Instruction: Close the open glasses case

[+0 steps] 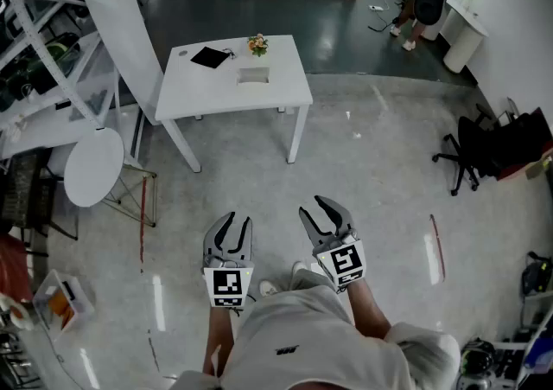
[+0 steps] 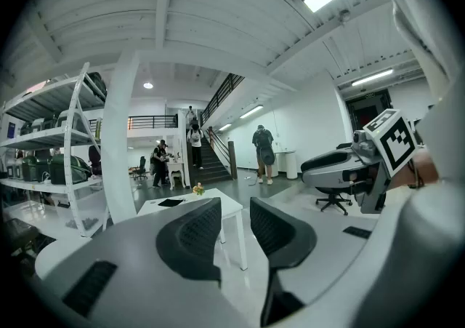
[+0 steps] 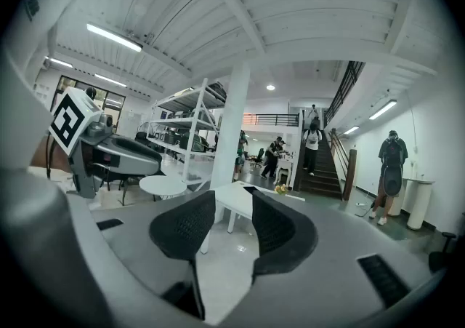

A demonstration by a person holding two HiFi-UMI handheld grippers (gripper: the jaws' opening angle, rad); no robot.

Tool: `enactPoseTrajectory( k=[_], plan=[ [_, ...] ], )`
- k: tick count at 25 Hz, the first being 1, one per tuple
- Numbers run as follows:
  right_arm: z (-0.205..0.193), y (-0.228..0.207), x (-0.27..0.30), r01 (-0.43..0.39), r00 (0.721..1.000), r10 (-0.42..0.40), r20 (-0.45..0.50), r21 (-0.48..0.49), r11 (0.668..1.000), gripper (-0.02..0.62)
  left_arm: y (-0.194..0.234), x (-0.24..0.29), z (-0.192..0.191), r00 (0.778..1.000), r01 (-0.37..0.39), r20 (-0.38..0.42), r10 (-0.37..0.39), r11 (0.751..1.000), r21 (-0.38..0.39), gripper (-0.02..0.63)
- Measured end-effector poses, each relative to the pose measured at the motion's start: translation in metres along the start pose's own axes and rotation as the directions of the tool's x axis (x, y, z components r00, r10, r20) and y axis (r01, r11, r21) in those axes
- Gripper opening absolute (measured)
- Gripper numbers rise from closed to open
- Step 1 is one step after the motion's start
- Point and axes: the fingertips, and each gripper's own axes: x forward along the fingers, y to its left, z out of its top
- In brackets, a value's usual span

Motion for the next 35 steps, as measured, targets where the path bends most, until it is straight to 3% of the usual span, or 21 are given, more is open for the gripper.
enactPoseTrajectory(
  k=[4, 12, 20, 35],
  plan=[
    [-0.001, 0.011, 0.008, 0.009, 0.999, -0.009, 0.037, 0.010, 1.000, 0.163, 0.007, 0.000, -0.003, 1.000, 0.012, 0.008, -0.012, 1.000, 0.008, 0.138],
    [0.001, 0.014, 0.034, 0.018, 1.000, -0.019, 0.014, 0.041, 0.999, 0.163, 0.024, 0.020, -0.012, 0.999, 0.033, 0.006, -0.033, 0.999, -0.008, 0.138],
    [-0.012, -0.017, 0.080, 0.006, 1.000, -0.006, -0.008, 0.034, 0.999, 0.163, 0.041, 0.073, -0.013, 0.999, 0.043, -0.009, -0.043, 0.999, -0.007, 0.138],
    [0.001, -0.101, 0.173, -0.043, 0.999, 0.044, -0.028, 0.035, 0.998, 0.163, 0.067, 0.191, 0.007, 0.999, 0.018, -0.045, -0.019, 1.000, -0.019, 0.138]
  ],
)
